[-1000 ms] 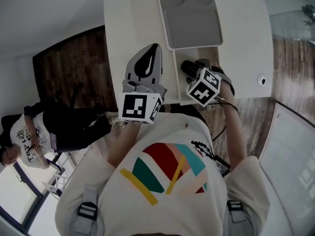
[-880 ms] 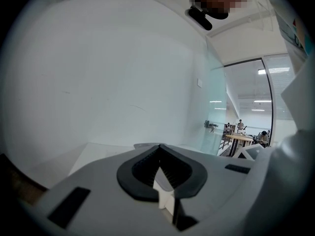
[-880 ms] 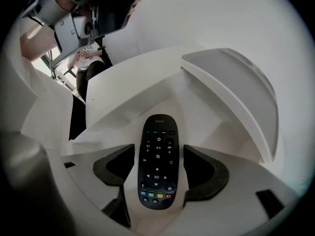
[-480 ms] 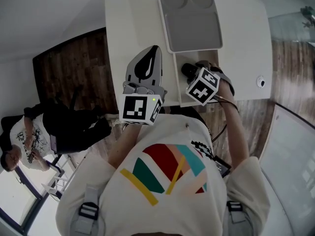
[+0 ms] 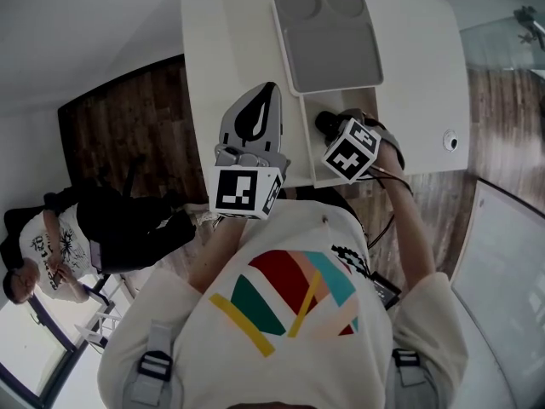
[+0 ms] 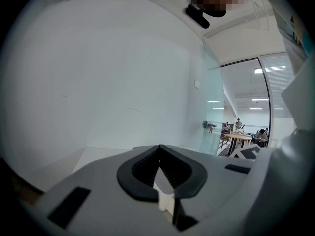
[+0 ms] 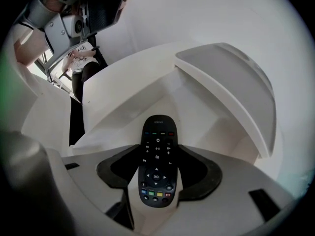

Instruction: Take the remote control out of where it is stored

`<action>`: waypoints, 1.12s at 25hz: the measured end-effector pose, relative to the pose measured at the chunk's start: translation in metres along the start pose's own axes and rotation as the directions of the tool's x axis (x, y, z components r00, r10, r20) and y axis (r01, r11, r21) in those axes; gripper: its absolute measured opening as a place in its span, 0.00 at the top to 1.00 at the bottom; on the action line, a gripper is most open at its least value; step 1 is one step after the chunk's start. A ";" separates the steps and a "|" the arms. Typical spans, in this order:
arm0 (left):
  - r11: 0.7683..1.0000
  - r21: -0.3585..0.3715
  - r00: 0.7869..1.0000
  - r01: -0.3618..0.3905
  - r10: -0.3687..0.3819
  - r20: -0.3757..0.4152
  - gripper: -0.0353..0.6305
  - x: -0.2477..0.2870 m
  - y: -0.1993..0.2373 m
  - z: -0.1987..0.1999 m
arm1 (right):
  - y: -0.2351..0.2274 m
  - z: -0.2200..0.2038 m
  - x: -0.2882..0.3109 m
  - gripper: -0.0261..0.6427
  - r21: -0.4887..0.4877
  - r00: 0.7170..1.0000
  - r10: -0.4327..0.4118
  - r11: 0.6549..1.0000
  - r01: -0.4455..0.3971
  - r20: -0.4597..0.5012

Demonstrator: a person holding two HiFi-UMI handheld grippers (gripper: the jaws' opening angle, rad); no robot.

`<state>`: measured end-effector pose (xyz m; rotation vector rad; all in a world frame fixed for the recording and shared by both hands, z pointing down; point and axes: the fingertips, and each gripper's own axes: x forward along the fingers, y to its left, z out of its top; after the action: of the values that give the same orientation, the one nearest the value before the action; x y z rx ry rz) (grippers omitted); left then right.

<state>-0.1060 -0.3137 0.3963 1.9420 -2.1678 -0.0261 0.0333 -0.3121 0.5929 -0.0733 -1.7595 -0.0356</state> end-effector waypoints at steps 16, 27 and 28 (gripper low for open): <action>1.000 0.003 0.999 -0.014 0.014 0.034 0.94 -0.002 0.004 0.012 | -0.012 0.007 -0.031 0.59 0.108 0.989 -0.061 0.993 0.047 0.135; 0.999 0.008 0.994 -0.044 0.043 0.098 0.94 0.008 0.011 0.049 | -0.052 0.049 -0.112 0.59 0.290 0.887 -0.263 0.944 0.156 0.380; 0.999 0.007 0.993 -0.048 0.047 0.111 0.94 0.009 0.013 0.054 | -0.056 0.055 -0.119 0.59 0.298 0.871 -0.280 0.940 0.164 0.403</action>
<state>-0.1293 -0.3289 0.3469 1.9367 -2.2868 -0.1187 -0.0021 -0.3675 0.4665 0.3392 -2.2072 0.0432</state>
